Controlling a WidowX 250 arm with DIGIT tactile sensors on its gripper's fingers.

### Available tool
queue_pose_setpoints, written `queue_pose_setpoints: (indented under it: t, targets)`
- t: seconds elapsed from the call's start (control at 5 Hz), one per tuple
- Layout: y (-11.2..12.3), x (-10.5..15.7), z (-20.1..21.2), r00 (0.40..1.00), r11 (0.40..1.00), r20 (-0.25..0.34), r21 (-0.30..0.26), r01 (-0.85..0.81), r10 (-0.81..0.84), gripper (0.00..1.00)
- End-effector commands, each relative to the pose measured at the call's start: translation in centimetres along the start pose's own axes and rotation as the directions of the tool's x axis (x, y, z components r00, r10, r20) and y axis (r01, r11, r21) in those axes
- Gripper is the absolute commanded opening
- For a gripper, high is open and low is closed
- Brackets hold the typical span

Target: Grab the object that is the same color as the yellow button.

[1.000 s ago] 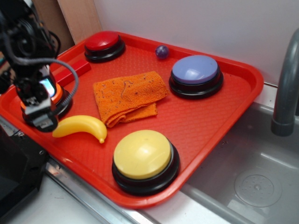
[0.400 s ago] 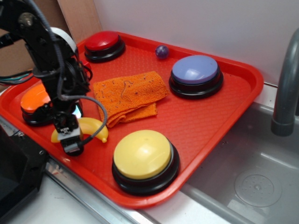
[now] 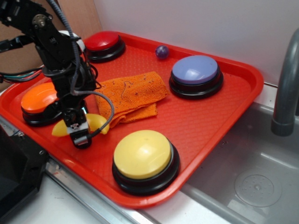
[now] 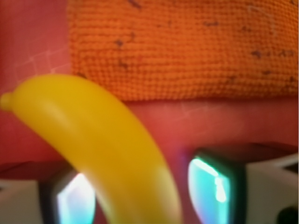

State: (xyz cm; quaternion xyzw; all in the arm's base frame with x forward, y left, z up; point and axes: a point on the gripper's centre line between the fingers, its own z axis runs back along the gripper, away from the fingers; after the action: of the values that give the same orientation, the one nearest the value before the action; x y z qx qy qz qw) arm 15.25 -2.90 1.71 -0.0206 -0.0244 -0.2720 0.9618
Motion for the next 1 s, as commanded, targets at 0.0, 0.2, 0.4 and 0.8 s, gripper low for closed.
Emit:
queue_pose_setpoints:
  t: [0.0, 0.2, 0.4, 0.8]
  targets:
    - [0.9, 0.4, 4.5, 0.993, 0.993, 0.050, 0.051, -0.111, 0.108, 0.00]
    - [1.0, 1.4, 8.7, 0.954, 0.945, 0.056, 0.130, -0.299, 0.294, 0.00]
    - [1.4, 2.5, 12.4, 0.888, 0.882, 0.067, 0.104, -0.460, 0.455, 0.00]
    - [4.0, 3.9, 17.3, 0.773, 0.771, 0.161, 0.086, -0.631, 0.614, 0.00]
